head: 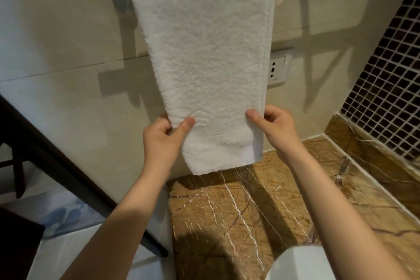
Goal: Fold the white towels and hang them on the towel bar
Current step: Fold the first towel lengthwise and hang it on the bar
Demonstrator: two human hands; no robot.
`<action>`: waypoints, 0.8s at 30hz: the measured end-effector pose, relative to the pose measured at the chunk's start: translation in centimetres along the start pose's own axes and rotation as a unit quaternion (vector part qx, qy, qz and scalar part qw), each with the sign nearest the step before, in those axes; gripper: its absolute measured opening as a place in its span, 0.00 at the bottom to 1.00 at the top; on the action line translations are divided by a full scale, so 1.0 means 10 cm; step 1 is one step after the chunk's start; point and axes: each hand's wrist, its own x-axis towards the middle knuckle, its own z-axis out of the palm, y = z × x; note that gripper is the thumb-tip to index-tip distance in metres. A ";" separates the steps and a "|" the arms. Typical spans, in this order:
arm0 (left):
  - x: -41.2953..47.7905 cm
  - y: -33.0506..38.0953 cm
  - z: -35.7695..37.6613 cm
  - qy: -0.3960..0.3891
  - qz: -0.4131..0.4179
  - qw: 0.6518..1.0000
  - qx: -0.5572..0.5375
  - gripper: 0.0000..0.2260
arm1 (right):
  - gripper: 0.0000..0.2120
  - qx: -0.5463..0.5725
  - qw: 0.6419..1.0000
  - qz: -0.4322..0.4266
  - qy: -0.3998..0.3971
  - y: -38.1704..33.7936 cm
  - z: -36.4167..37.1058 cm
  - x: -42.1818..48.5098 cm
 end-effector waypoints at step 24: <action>-0.35 -0.61 -0.11 -0.076 -0.073 0.993 0.053 0.11 | 0.18 -0.089 0.989 0.098 -0.061 0.53 -0.12 -0.29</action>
